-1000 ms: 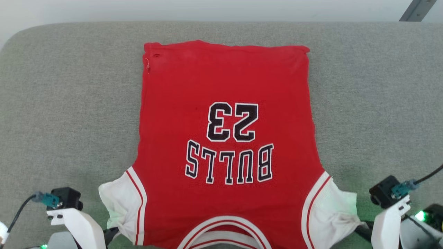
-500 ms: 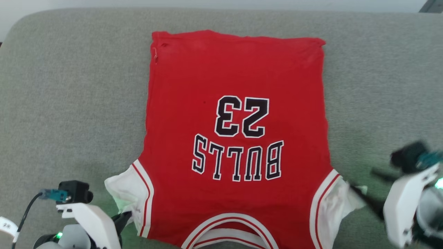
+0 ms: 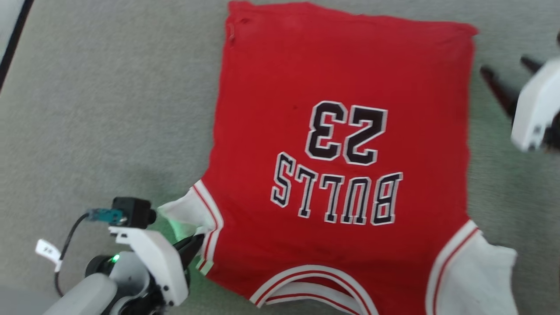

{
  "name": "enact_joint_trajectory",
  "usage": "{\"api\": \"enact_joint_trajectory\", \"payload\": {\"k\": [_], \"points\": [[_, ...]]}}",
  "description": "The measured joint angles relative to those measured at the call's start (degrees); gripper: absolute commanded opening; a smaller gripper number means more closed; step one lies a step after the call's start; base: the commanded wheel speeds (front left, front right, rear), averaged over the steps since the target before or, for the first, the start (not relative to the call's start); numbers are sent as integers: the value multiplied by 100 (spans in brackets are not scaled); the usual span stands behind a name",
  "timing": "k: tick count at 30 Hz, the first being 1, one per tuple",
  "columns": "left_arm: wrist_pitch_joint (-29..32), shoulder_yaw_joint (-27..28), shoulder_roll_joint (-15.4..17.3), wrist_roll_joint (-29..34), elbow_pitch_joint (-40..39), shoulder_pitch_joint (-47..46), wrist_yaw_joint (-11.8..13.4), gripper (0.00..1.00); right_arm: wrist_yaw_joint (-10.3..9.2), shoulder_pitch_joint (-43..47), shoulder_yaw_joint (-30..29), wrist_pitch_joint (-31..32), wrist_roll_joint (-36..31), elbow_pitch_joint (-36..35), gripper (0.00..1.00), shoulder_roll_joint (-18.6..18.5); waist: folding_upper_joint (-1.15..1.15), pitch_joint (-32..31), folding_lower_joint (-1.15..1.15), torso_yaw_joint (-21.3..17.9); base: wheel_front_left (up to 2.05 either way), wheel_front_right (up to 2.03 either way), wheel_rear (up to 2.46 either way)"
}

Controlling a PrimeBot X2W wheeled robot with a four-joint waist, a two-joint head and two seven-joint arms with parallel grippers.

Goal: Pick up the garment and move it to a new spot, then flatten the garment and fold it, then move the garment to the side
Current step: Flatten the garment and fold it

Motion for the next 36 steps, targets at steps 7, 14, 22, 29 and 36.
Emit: {"api": "enact_joint_trajectory", "payload": {"k": [7,14,22,29,36], "points": [[20,-153,-325,103,226,-383,-276,0,0,-1356,1,169,-387,1924,100,51,0,312,0,449,0,0,0],[43,-259,-636,136,447,-678,-499,0,0,-2339,-303,839,-737,3555,100,157,0,616,0,843,0,0,0],[-5,-263,-815,120,688,-779,-625,0,0,-2831,-220,1501,-1152,4223,0,172,0,724,0,970,0,0,0],[-138,-143,-657,83,776,-714,-657,0,0,-2516,364,913,-893,3800,0,188,0,589,0,685,0,0,0],[-261,107,-249,31,649,-463,-379,0,2,-1584,1049,954,15,2486,0,-190,0,321,0,140,0,0,0]]}}
